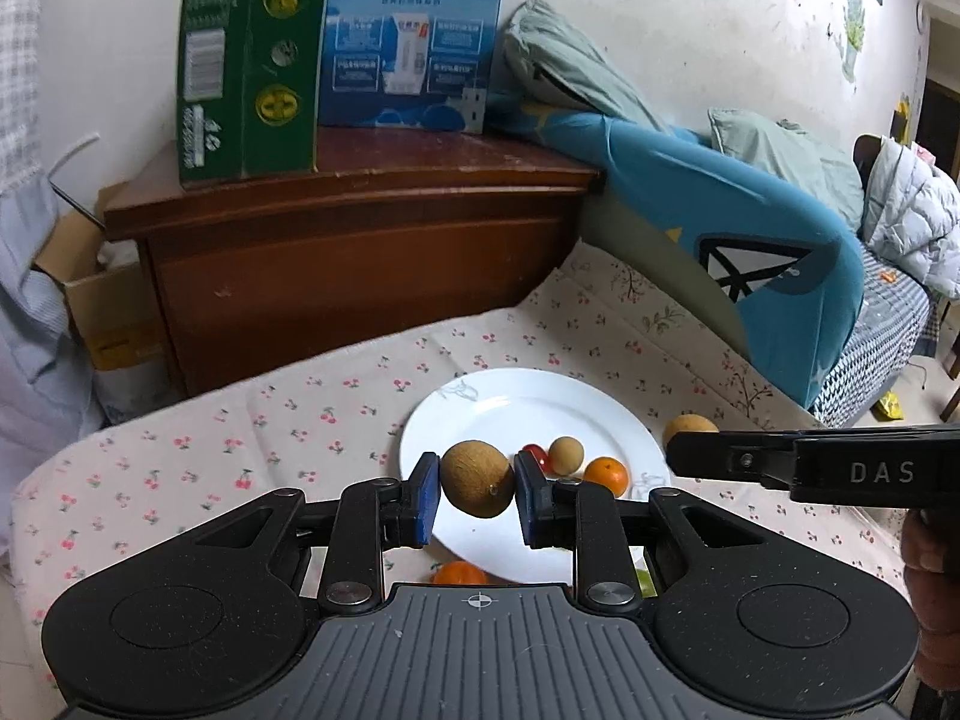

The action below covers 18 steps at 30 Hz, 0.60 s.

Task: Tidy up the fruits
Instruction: 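Carry both held fruits up toward the white plate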

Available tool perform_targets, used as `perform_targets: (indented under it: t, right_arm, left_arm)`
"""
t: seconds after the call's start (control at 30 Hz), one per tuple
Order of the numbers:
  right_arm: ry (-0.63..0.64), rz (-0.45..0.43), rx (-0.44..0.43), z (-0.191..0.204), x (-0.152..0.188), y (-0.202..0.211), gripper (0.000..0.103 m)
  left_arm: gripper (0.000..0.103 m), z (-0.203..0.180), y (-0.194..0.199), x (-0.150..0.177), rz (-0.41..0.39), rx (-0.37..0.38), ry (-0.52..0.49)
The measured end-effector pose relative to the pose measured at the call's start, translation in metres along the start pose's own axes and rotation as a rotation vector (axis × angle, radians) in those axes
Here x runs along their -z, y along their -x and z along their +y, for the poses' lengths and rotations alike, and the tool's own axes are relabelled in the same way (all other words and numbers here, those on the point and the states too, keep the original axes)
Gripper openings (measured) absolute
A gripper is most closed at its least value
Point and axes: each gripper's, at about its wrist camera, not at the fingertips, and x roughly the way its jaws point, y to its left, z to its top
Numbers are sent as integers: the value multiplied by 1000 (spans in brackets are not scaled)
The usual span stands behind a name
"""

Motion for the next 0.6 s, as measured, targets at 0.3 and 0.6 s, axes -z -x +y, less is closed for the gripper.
perform_targets:
  t: [0.3, 0.6]
  right_arm:
    - [-60, 74, 16, -16, -3, -41, 26]
    - [-113, 117, 33, -27, -4, -68, 26]
  left_arm:
    - [24, 6, -48, 0, 79, -1, 0]
    - [24, 9, -84, 6, 147, 9, 9]
